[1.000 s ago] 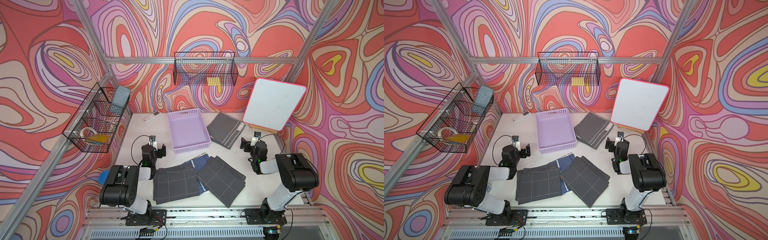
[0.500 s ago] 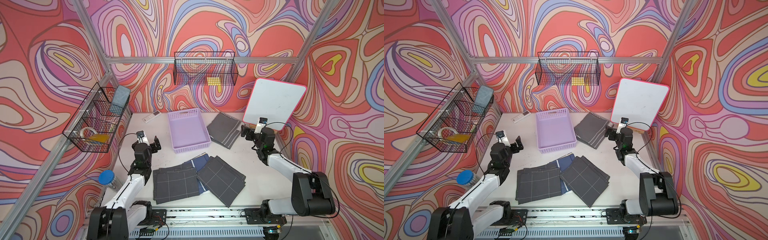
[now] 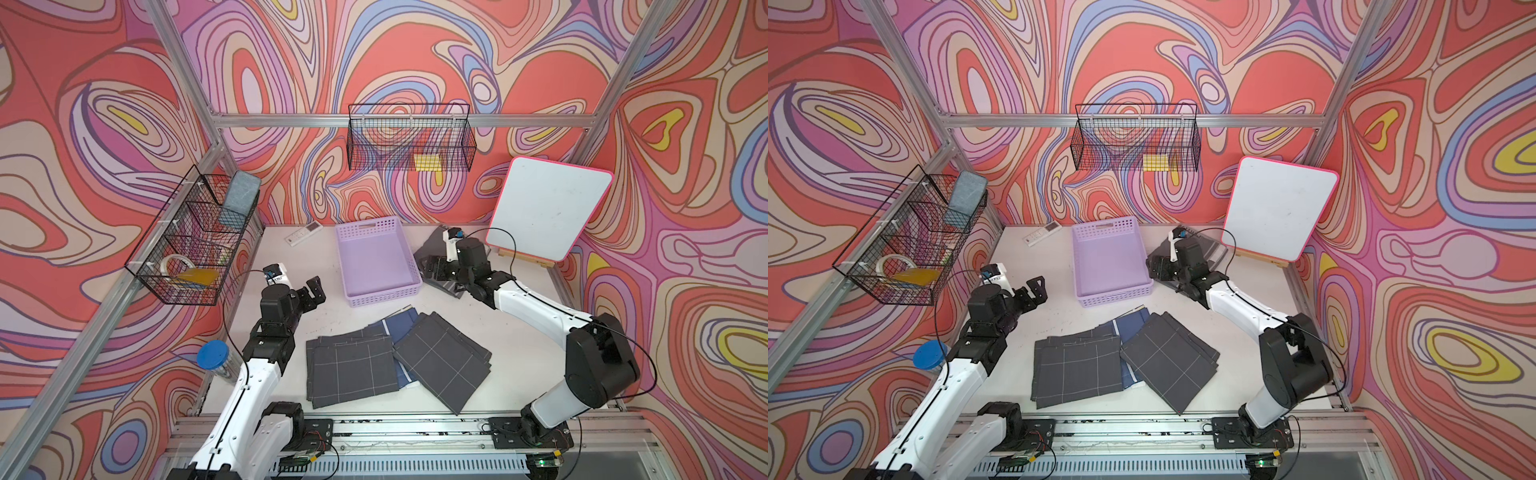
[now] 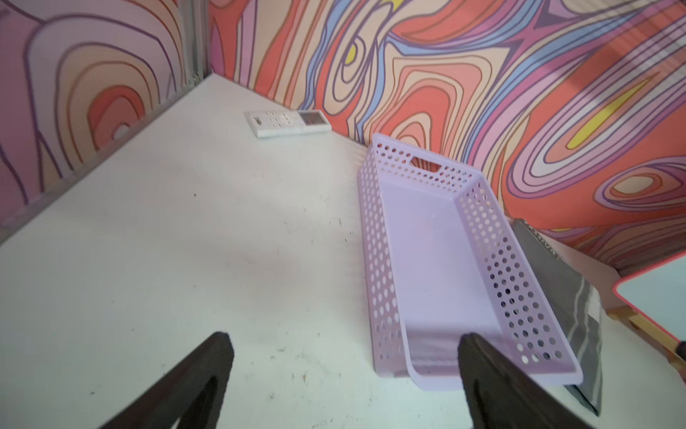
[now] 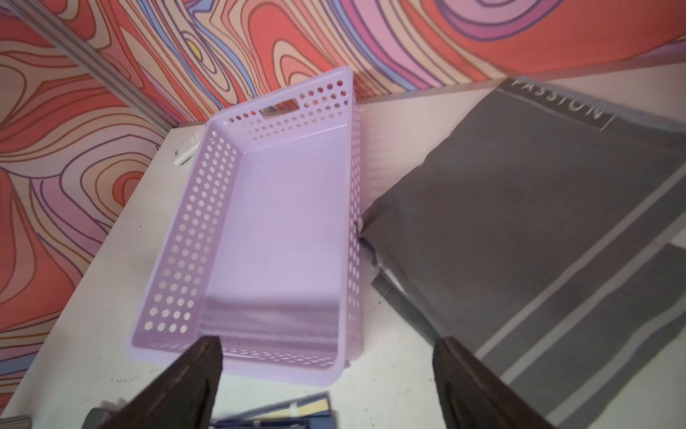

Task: Put the folded pillowcase in the basket
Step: Adjust the basket at the center of the board.

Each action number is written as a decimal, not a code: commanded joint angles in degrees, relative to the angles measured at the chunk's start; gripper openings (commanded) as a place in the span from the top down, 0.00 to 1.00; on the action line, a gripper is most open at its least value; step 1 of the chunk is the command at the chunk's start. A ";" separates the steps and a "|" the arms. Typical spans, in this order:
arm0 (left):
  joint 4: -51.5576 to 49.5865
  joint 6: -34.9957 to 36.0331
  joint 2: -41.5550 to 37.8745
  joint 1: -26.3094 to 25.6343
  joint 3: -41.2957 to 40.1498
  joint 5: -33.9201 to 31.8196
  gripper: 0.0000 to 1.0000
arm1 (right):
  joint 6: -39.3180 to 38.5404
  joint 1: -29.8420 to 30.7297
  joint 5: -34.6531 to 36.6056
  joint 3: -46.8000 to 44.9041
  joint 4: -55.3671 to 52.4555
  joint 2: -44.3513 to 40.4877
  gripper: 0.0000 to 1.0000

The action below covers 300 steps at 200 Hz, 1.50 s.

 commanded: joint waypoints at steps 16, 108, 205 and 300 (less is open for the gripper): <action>0.15 -1.77 5.37 -1.77 -0.08 9.99 0.01 | 8.69 3.01 4.11 2.13 -6.86 2.98 0.15; 1.30 -0.49 22.79 -8.96 9.91 9.79 0.01 | 10.23 3.87 5.71 -0.54 -9.14 2.55 0.18; -4.69 -1.12 32.68 -15.08 16.75 6.42 0.01 | 11.56 4.18 6.57 -2.54 -8.26 0.37 0.18; -0.54 -1.99 35.59 -15.59 15.43 8.73 0.01 | 11.03 4.16 7.02 -2.98 -7.84 1.01 0.18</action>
